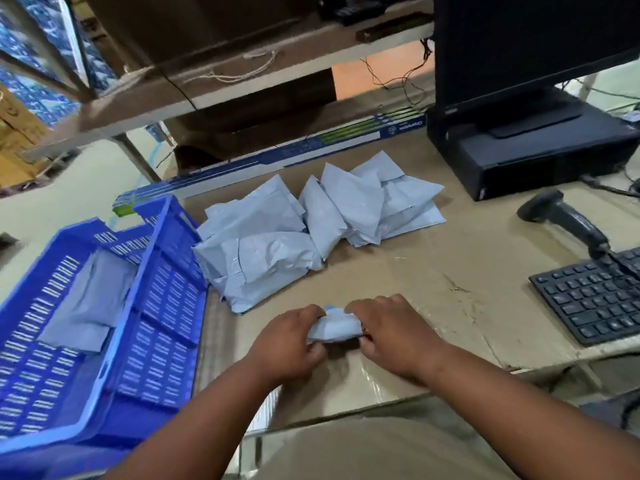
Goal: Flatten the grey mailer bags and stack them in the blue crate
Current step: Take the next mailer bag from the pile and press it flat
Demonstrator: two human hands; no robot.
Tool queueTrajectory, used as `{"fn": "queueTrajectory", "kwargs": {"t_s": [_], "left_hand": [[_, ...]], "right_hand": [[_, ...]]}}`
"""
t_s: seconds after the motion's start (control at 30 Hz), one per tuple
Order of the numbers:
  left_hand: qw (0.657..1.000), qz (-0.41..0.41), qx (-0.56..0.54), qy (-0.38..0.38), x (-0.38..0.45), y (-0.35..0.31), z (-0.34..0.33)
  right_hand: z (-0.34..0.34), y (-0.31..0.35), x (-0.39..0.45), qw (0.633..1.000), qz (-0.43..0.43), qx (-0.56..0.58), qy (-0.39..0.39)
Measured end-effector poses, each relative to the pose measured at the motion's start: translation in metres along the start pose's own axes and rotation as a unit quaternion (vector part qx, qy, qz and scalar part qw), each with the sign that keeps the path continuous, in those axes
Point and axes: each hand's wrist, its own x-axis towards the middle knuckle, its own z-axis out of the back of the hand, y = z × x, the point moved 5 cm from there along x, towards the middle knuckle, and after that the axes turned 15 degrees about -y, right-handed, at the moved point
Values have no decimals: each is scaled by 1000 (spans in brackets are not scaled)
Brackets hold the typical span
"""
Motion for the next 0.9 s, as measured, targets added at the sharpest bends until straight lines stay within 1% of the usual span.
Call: {"fn": "queueTrajectory", "kwargs": {"t_s": [0.07, 0.1, 0.2, 0.27, 0.3, 0.33, 0.37, 0.43, 0.47, 0.53, 0.6, 0.67, 0.7, 0.77, 0.8, 0.9], "left_hand": [[994, 56, -90, -21, -14, 18, 13], [984, 102, -142, -44, -20, 27, 19], [918, 274, -264, -110, -36, 50, 24], [874, 347, -315, -127, -40, 60, 19], [857, 374, -328, -130, -42, 65, 16], [855, 393, -314, -127, -42, 69, 14], [869, 398, -270, -119, -43, 74, 14], [913, 375, -139, -83, -47, 82, 12], [929, 353, -79, -75, -51, 84, 12], [948, 301, 16, -102, -59, 85, 19], [962, 209, 72, -161, -63, 78, 26], [964, 110, 90, -224, -60, 62, 33], [964, 79, 86, -239, -56, 55, 35], [968, 55, 59, -238, -46, 47, 31], [972, 55, 38, -227, -41, 46, 27], [987, 41, -38, -148, -39, 50, -1]], "right_hand": [[3, 4, 9, 993, -50, 109, 5], [4, 4, 14, 985, -73, 156, 6], [4, 8, 31, 966, -119, 229, -9], [-1, 13, 41, 959, -152, 237, -10], [-4, 15, 44, 960, -165, 225, -2], [-8, 18, 46, 966, -170, 197, 13], [-14, 21, 46, 974, -164, 150, 36], [-27, 28, 43, 988, -127, 37, 76], [-32, 31, 40, 991, -107, -10, 79], [-37, 37, 36, 994, -76, -68, 40], [-32, 45, 36, 993, -46, -108, -26], [-23, 61, 41, 988, -23, -121, -92], [-19, 73, 44, 987, -13, -115, -111], [-17, 101, 50, 989, 12, -92, -117], [-23, 112, 52, 992, 21, -78, -101], [-55, 121, 47, 999, 22, -44, 0]]}}
